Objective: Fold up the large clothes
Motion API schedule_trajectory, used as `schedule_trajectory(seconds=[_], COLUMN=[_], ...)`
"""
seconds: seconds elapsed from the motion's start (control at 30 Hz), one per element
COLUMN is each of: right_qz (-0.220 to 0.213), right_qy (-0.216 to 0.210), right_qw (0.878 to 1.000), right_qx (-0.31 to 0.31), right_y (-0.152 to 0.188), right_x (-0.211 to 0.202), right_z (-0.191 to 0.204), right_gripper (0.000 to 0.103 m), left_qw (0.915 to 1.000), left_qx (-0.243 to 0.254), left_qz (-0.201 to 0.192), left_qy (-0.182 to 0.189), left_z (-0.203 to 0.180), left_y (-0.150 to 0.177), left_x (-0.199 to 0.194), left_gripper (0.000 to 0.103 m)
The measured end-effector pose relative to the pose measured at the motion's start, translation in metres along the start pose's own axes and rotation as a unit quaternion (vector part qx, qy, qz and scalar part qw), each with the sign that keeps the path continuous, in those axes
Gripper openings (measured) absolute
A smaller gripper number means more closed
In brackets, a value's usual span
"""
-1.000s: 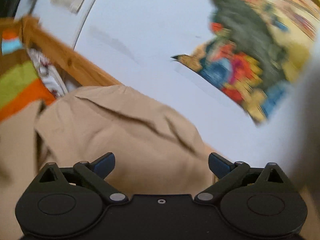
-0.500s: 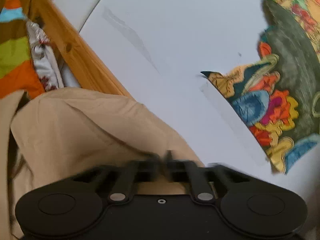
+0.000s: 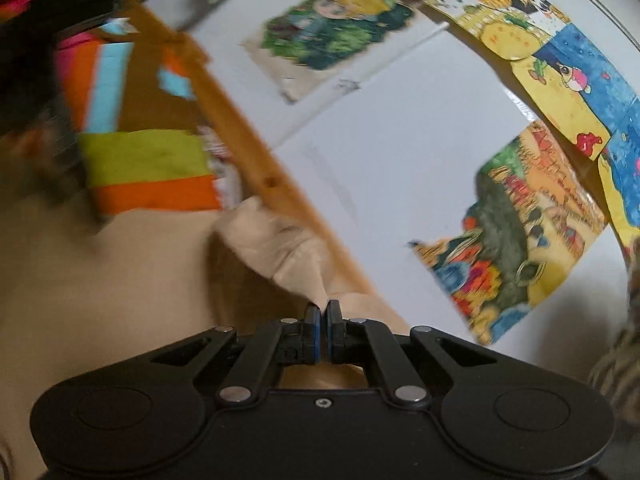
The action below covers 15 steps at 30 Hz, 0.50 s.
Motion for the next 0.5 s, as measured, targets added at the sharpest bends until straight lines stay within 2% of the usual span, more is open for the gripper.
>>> schedule_trajectory(seconds=[0.17, 0.27, 0.37, 0.43, 0.5], right_qz=[0.077, 0.109, 0.118, 0.118, 0.141], right_qy=[-0.076, -0.102, -0.088, -0.056, -0.007], right_qw=[0.993, 0.984, 0.977, 0.974, 0.96], right_qx=[0.053, 0.096, 0.152, 0.184, 0.241], right_y=[0.027, 0.033, 0.03, 0.029, 0.038], right_x=[-0.045, -0.06, -0.074, -0.078, -0.068], right_z=[0.074, 0.083, 0.058, 0.034, -0.001], right_gripper=[0.003, 0.012, 0.025, 0.044, 0.055], left_qw=[0.9984, 0.9966, 0.9965, 0.9964, 0.9963], left_qx=[-0.057, -0.082, -0.083, -0.085, -0.085], left_qz=[-0.003, -0.002, -0.005, -0.009, -0.01], left_qy=[-0.002, -0.007, -0.007, 0.002, 0.009], left_z=[0.02, 0.027, 0.03, 0.028, 0.022], left_y=[0.002, 0.005, 0.004, 0.002, 0.001], left_x=[-0.022, -0.025, -0.023, -0.017, -0.009], left_gripper=[0.102, 0.102, 0.102, 0.102, 0.102])
Point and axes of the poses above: each gripper's, at about its wrist camera, not at the fingertips, and x roughly the way its jaws point, z to its left, y to its underside, the point moved 3 cm from there along x, roughly the way its jaws point, and after that the axes turned 15 degrees about -z, right-handed, at the moved point
